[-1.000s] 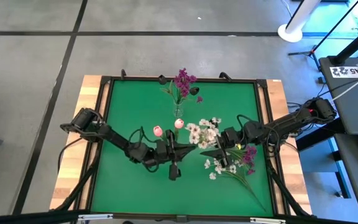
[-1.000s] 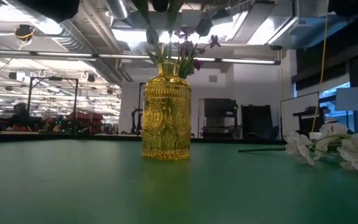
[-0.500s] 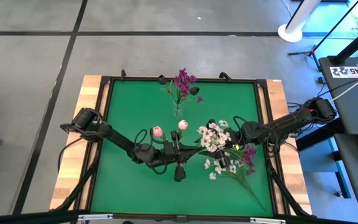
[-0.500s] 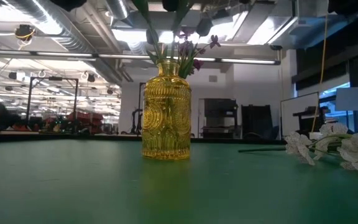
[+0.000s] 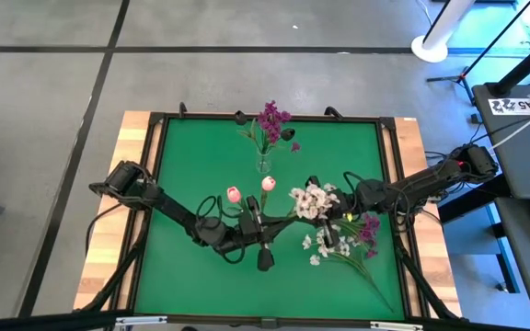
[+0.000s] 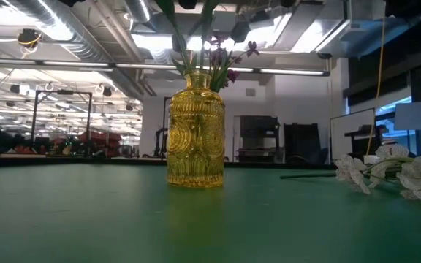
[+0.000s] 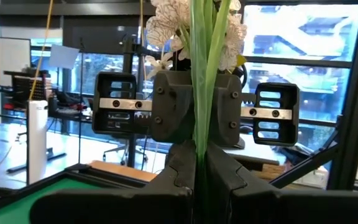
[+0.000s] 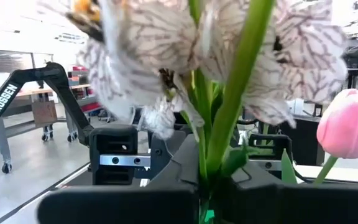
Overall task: Sort flowers into vase by color
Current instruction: Put the bottom white flower into the yellow vase
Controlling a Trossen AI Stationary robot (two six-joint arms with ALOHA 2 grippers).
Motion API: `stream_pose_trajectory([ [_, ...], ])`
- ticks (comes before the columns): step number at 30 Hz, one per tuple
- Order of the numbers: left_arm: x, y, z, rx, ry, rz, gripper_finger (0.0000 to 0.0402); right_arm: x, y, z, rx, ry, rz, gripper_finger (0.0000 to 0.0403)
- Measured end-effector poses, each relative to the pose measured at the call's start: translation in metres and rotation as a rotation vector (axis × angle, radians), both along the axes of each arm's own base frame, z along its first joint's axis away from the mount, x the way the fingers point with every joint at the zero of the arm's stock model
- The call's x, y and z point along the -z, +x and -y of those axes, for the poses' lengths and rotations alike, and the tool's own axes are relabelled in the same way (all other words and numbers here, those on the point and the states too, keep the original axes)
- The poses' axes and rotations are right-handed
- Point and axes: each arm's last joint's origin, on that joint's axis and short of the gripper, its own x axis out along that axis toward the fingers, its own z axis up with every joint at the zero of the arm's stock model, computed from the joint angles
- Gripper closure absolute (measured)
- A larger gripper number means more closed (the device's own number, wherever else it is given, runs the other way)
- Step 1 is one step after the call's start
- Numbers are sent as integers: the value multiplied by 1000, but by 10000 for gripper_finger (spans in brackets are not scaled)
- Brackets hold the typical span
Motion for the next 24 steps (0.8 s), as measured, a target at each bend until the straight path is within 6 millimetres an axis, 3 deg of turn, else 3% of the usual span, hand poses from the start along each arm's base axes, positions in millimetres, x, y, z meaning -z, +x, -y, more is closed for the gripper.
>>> stream_pose_trajectory([
  [6, 0, -1, 1, -13, 20, -13, 388, 0, 0, 0, 0, 0, -1, 382],
  [13, 3, -7, 14, -45, 60, -62, 321, -1, 0, 0, 0, -6, 8, 389],
  [24, 5, -40, 60, -182, 48, -143, 243, 4, 1, 0, 28, -107, -16, 393],
])
